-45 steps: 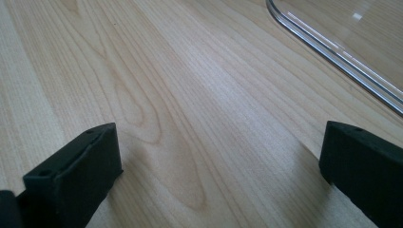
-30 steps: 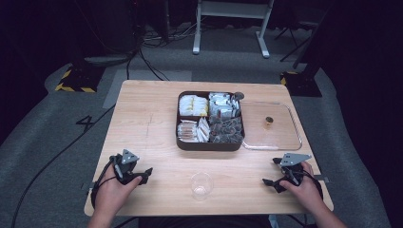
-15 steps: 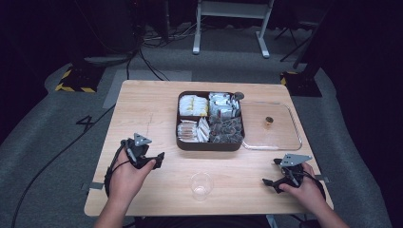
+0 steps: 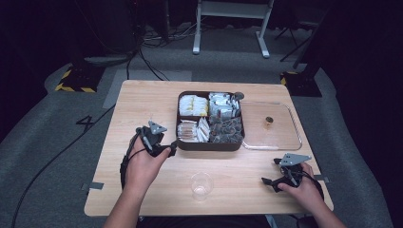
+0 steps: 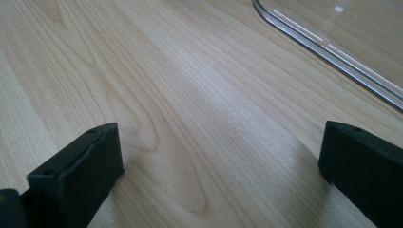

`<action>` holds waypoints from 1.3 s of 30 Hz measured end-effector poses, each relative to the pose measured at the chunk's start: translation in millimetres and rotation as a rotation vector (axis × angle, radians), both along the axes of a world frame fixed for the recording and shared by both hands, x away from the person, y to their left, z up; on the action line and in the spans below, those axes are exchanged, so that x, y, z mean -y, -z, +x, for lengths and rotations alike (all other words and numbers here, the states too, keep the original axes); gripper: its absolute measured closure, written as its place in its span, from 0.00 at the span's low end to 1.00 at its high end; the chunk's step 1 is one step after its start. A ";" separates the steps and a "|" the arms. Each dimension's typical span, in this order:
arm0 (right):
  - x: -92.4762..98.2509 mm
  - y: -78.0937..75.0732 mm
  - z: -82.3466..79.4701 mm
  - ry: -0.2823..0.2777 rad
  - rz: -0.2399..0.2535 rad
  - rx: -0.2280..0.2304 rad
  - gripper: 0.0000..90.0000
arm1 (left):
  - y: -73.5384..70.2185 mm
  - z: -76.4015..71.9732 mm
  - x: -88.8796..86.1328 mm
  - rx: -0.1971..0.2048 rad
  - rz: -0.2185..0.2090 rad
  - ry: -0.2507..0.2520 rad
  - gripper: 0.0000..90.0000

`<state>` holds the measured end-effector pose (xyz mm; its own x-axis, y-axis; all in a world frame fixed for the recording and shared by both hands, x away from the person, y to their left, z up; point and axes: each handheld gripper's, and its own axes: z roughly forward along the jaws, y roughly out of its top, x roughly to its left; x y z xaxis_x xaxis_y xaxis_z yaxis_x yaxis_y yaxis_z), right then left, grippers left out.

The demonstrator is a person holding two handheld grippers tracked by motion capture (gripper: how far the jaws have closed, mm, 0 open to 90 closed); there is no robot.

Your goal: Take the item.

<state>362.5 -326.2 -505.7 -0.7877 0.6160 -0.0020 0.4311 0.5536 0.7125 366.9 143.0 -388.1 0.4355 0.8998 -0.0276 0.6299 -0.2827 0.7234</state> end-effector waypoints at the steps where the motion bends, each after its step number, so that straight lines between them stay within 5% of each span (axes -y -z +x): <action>1: 0.0 0.0 0.0 0.000 0.000 0.000 0.01 | -2.1 3.1 1.2 0.004 -0.008 -0.001 0.36; 6: 0.2 0.0 -0.1 -0.001 0.000 0.000 0.01 | -13.3 16.9 7.9 0.048 0.022 0.015 0.39; 9: 0.1 0.1 -0.5 0.000 0.000 0.002 0.01 | -19.1 25.8 10.9 0.044 -0.012 0.026 0.39; 15: 0.3 0.0 -1.0 0.004 0.000 0.003 0.02 | -29.4 42.4 23.1 0.056 -0.015 0.022 0.39; 23: -0.9 0.0 -0.8 0.009 0.000 0.003 0.02 | -39.8 57.3 52.1 0.058 -0.073 0.078 0.38; 35: -1.2 0.0 -0.4 0.010 0.000 0.002 0.02 | -36.8 107.6 72.8 0.044 -0.017 0.037 0.40; 39: -1.3 -0.1 0.1 0.005 0.000 0.001 0.02 | -31.4 124.0 73.3 0.041 -0.034 0.021 0.41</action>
